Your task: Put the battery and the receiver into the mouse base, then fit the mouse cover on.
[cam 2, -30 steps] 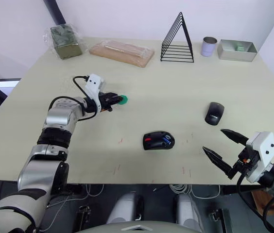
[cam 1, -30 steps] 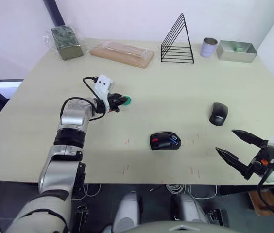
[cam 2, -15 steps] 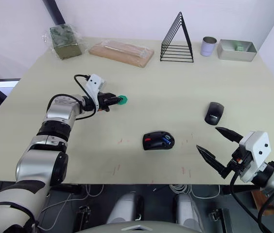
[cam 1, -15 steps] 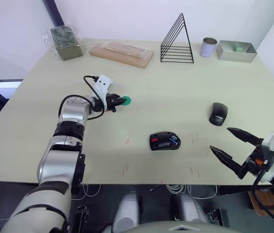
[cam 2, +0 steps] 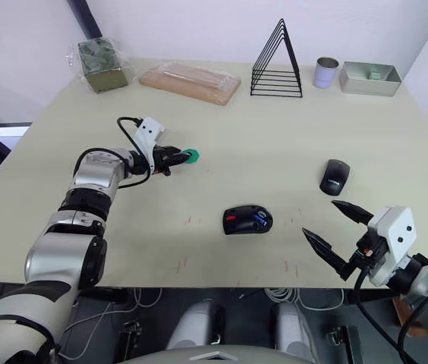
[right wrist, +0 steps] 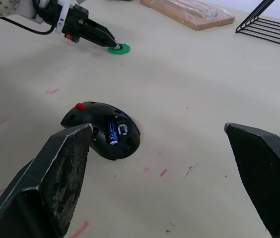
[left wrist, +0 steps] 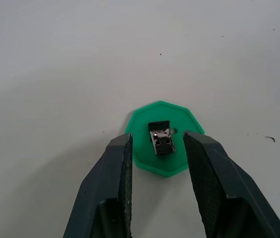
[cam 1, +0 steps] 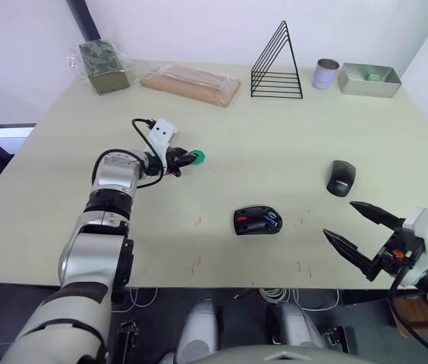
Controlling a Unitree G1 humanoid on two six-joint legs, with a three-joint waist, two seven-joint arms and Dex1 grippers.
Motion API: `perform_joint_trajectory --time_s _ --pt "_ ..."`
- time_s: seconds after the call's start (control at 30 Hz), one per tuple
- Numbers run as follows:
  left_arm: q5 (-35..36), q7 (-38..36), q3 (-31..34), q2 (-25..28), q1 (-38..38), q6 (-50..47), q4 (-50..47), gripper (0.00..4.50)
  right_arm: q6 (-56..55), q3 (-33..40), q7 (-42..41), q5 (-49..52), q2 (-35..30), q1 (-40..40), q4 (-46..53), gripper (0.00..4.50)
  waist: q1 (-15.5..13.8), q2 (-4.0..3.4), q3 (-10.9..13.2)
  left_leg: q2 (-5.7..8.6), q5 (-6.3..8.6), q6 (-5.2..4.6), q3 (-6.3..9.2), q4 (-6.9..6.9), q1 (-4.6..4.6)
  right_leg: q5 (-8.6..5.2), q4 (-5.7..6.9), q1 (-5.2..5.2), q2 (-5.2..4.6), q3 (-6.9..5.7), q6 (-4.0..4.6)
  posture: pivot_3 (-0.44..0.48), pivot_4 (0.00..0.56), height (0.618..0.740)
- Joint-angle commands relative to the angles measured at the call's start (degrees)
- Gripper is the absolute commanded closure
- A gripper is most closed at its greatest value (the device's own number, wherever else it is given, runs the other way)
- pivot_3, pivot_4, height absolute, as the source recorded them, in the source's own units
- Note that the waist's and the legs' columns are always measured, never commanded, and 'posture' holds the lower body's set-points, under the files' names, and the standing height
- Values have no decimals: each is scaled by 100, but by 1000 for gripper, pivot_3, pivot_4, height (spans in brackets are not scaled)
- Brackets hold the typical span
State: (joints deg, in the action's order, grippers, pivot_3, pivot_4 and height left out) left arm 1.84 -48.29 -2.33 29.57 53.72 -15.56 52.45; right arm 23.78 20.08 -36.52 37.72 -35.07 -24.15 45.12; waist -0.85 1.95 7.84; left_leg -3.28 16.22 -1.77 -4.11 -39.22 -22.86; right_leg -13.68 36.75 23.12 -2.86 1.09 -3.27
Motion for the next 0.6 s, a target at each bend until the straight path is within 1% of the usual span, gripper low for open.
perform_joint_trajectory --time_s 0.03,0.3,0.6 --pt "-43 70 8 -43 152 95 -67 2765 -94 30 17 18 11 17 196 0 -1 0 0 0 0 0 0 0 0 0 0 0 0 0 0 0 150 740" --pt "-246 214 -65 -131 227 260 180 2765 -135 36 -32 11 17 -28 173 0 0 0 0 0 0 0 1 0 0 1 0 0 0 0 -1 0 150 740" --pt "-304 245 -32 -235 365 327 448 2765 -147 38 -17 -8 32 -57 205 0 0 1 -1 0 0 0 0 0 0 1 0 0 0 -1 -2 0 150 740"
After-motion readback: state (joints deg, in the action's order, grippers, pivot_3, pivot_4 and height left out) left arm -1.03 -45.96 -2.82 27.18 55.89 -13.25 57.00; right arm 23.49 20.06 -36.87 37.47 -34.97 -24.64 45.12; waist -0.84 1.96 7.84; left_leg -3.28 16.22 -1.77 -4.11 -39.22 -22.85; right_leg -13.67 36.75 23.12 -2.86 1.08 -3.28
